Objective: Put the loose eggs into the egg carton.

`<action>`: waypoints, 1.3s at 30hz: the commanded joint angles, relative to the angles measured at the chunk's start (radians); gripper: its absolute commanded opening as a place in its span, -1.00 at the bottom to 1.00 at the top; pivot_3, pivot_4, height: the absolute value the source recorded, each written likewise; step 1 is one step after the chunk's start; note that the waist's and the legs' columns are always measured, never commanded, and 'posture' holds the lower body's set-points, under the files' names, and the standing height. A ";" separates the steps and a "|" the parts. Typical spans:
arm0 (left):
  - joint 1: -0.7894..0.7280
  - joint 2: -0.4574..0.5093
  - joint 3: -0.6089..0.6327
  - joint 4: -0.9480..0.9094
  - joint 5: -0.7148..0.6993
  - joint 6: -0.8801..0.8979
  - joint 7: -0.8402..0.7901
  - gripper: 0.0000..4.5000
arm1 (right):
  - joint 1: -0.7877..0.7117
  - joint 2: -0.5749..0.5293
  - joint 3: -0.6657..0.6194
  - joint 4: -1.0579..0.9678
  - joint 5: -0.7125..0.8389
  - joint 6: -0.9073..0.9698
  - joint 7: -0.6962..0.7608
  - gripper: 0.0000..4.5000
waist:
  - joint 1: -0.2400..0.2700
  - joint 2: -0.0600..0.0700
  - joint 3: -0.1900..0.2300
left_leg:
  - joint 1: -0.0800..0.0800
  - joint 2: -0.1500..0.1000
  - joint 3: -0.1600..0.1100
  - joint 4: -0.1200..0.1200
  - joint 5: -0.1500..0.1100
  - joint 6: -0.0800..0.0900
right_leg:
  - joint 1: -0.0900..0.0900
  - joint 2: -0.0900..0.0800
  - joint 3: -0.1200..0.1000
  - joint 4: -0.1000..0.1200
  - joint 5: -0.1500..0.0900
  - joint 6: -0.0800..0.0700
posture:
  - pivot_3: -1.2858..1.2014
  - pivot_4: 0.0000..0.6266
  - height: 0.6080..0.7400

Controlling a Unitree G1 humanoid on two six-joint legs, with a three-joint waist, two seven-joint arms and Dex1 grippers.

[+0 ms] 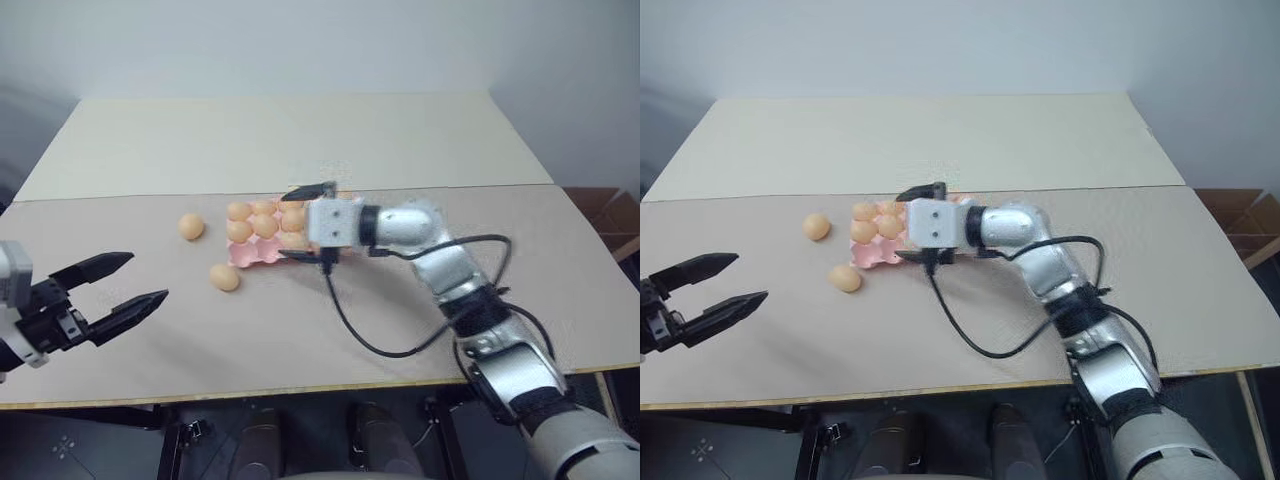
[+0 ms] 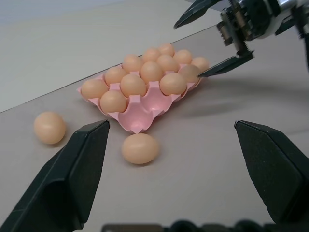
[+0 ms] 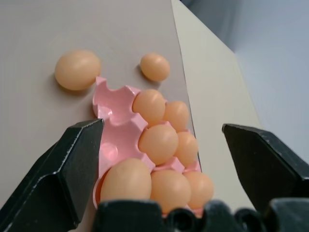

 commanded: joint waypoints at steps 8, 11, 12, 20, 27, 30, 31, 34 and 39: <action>0.037 0.062 0.076 0.160 0.090 -0.048 -0.133 1.00 | 0.323 -0.429 -0.421 -0.310 0.522 0.300 0.339 0.98 | 0.001 -0.001 0.000 | 0.001 0.000 0.001 0.000 0.000 0.000 | 0.001 -0.001 0.000 -0.002 -0.005 0.005 | 0.03 -0.52 1.00; 0.078 0.038 0.085 0.147 0.094 -0.040 -0.151 1.00 | 0.413 -0.484 -0.468 -0.351 0.558 0.323 0.332 0.98 | -0.010 -0.001 0.000 | 0.002 0.000 0.002 -0.001 0.000 0.000 | 0.001 0.000 0.001 -0.002 -0.006 0.003 | 0.03 -0.52 1.00; 0.088 0.028 0.083 0.142 0.096 -0.040 -0.149 1.00 | 0.430 -0.488 -0.475 -0.363 0.560 0.329 0.314 0.98 | -0.013 -0.001 0.000 | 0.003 0.001 0.003 -0.001 0.000 0.000 | 0.001 0.000 0.001 -0.001 -0.007 0.001 | 0.03 -0.52 1.00; 0.037 -0.028 -0.033 0.094 0.123 -0.039 -0.048 1.00 | 0.448 -0.492 -0.467 -0.399 0.569 0.329 0.265 0.98 | 0.003 -0.001 0.000 | 0.004 0.000 0.003 -0.001 0.000 0.000 | 0.001 0.000 0.003 -0.001 -0.007 0.001 | 0.03 -0.52 1.00; -0.171 -0.084 -0.300 0.174 0.240 -0.085 0.054 1.00 | 0.426 -0.482 -0.450 -0.411 0.579 0.330 0.250 0.98 | 0.017 -0.002 0.000 | 0.002 -0.002 0.003 0.000 0.000 0.000 | 0.001 -0.001 0.004 -0.003 -0.004 0.007 | 0.03 -0.52 1.00; -0.289 -0.099 -0.423 0.277 0.318 -0.139 0.054 1.00 | 0.418 -0.478 -0.443 -0.411 0.580 0.323 0.248 0.98 | 0.021 -0.002 0.000 | 0.002 -0.002 0.003 0.000 0.000 0.000 | 0.002 0.000 0.004 -0.002 -0.003 0.008 | 0.03 -0.52 1.00; -0.316 -0.103 -0.450 0.306 0.339 -0.157 0.051 1.00 | 0.417 -0.477 -0.441 -0.414 0.581 0.322 0.246 0.98 | 0.022 -0.002 0.000 | 0.002 -0.001 0.003 0.000 0.000 0.000 | 0.002 0.001 0.004 -0.002 -0.003 0.008 | 0.03 -0.52 1.00; -0.392 -0.129 -0.506 0.401 0.399 -0.211 0.072 1.00 | 0.418 -0.479 -0.446 -0.428 0.592 0.328 0.238 0.98 | 0.019 -0.002 0.000 | 0.002 -0.001 0.003 0.000 0.000 0.000 | 0.002 0.001 0.004 -0.002 -0.002 0.008 | 0.03 -0.52 1.00; -0.487 -0.174 -0.597 0.525 0.438 -0.275 0.020 1.00 | 0.423 -0.482 -0.453 -0.455 0.611 0.340 0.213 0.98 | 0.020 -0.002 0.000 | 0.002 -0.001 0.003 0.000 0.000 0.000 | 0.002 0.000 0.004 -0.002 -0.001 0.007 | 0.03 -0.52 1.00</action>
